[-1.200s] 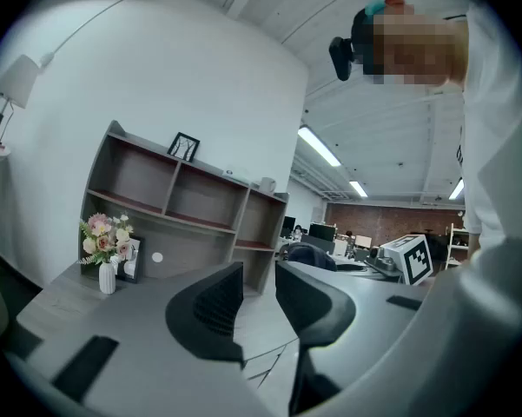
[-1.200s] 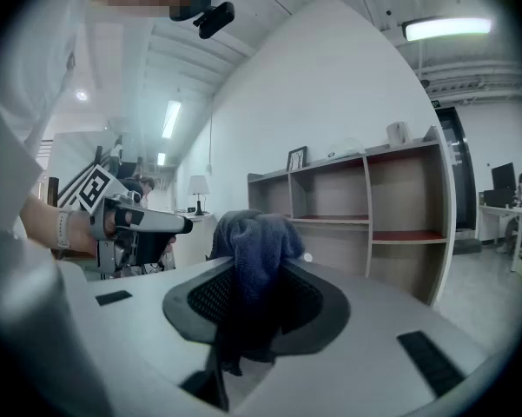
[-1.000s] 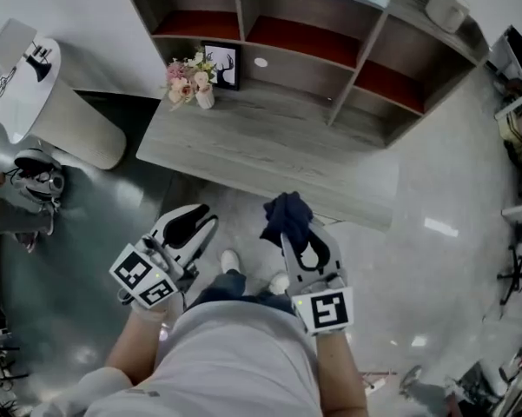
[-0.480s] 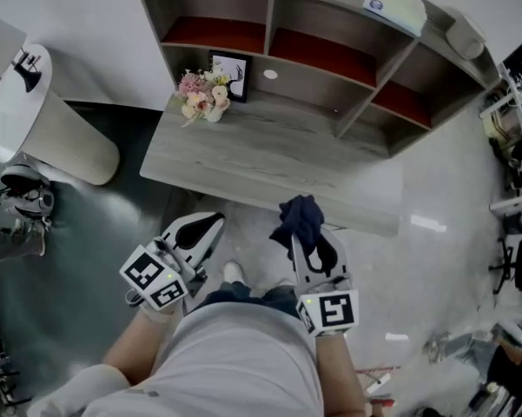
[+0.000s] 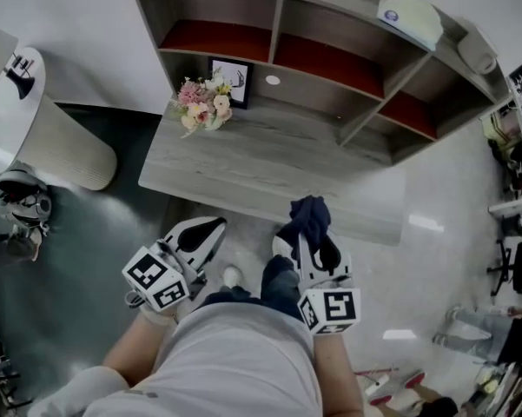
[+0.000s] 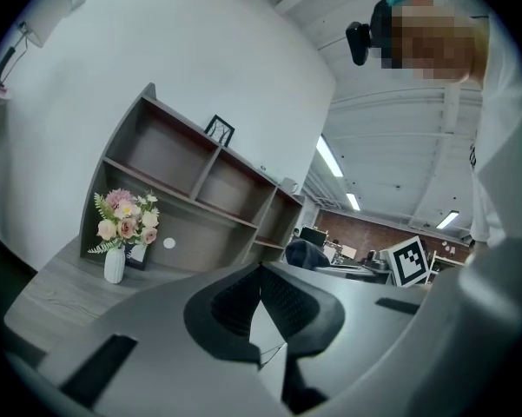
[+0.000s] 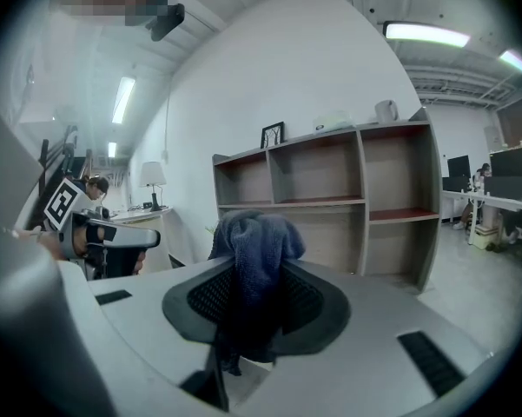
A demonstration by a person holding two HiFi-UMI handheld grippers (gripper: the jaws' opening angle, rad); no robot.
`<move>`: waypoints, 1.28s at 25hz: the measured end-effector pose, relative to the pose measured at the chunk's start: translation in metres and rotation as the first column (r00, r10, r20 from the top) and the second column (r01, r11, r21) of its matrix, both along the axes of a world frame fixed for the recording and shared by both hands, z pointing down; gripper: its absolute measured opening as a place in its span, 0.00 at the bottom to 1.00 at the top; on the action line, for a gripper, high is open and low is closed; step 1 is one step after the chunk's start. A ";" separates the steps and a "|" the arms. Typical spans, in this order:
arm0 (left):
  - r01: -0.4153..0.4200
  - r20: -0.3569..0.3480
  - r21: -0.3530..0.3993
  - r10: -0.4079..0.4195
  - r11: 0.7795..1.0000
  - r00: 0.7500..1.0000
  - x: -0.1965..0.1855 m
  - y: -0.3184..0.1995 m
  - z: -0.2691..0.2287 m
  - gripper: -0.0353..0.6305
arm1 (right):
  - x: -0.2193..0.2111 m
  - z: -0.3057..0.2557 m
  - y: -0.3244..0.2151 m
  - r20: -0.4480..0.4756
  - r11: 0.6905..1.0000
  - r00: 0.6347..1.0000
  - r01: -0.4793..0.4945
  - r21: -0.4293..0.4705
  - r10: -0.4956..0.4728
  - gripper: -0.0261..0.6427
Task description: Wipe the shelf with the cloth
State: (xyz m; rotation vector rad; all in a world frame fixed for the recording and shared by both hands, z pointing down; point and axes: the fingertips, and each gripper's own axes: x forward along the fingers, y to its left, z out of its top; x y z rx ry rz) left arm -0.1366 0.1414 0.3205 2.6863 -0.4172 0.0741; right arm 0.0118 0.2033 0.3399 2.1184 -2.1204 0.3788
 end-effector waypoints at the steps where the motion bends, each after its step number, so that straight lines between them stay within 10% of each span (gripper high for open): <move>1: 0.007 0.006 0.003 -0.007 1.000 1.000 0.003 -0.005 0.000 0.08 | 0.003 0.002 -0.007 0.004 1.000 1.000 0.006 -0.002 -0.006 0.21; 14: 0.202 0.099 0.002 -0.201 0.979 0.975 0.060 -0.077 0.002 0.08 | 0.086 0.033 -0.132 0.026 0.996 0.996 0.090 -0.015 -0.089 0.21; 32: 0.488 0.197 -0.023 -0.475 0.872 0.858 0.058 -0.127 0.017 0.08 | 0.143 0.090 -0.317 0.025 0.994 0.995 0.102 -0.044 -0.101 0.21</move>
